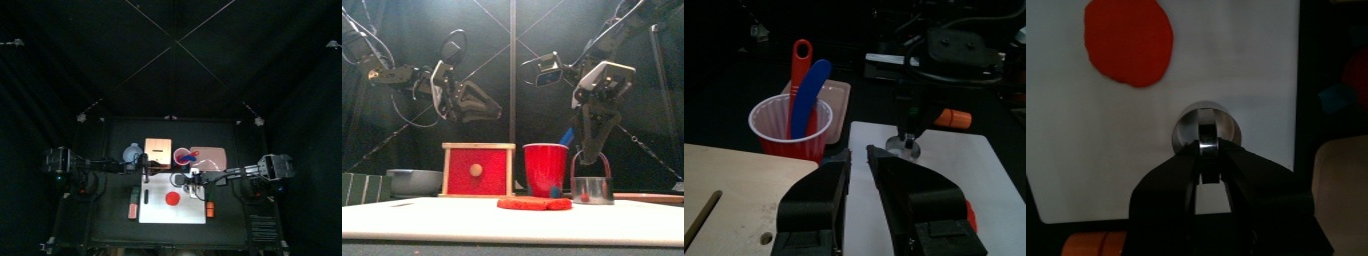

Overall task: Get the cutter from the drawer then cut the dough then place the extra dough in the bowl
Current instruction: Cut the dough

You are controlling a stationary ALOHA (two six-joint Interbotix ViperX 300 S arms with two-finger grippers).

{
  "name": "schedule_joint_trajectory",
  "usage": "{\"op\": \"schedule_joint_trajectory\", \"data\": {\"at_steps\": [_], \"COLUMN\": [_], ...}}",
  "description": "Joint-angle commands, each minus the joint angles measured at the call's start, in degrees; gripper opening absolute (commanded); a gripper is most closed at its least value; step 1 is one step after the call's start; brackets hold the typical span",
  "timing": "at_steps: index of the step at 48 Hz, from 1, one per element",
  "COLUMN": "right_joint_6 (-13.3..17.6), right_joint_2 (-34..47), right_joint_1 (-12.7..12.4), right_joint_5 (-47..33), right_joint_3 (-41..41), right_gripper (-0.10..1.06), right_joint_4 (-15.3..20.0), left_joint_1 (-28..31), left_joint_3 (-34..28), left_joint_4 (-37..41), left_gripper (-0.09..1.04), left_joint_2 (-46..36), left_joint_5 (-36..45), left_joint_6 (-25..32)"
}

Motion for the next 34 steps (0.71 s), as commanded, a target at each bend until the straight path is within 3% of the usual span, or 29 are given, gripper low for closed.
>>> {"op": "schedule_joint_trajectory", "data": {"at_steps": [1, 34], "right_joint_6": [0.6, 1.1], "right_joint_2": [-1.8, 4.5], "right_joint_1": [1.8, 4.0], "right_joint_5": [1.8, 5.0], "right_joint_3": [-4.3, -15.6], "right_gripper": [0.61, 0.61], "right_joint_4": [0.2, 2.6], "left_joint_1": [-0.1, -0.7], "left_joint_3": [-1.0, -0.7], "left_joint_4": [-0.8, -1.8], "left_gripper": [0.65, 0.65], "left_joint_2": [0.3, 1.3], "left_joint_5": [-0.4, -0.4], "left_joint_6": [0.0, 0.0]}}
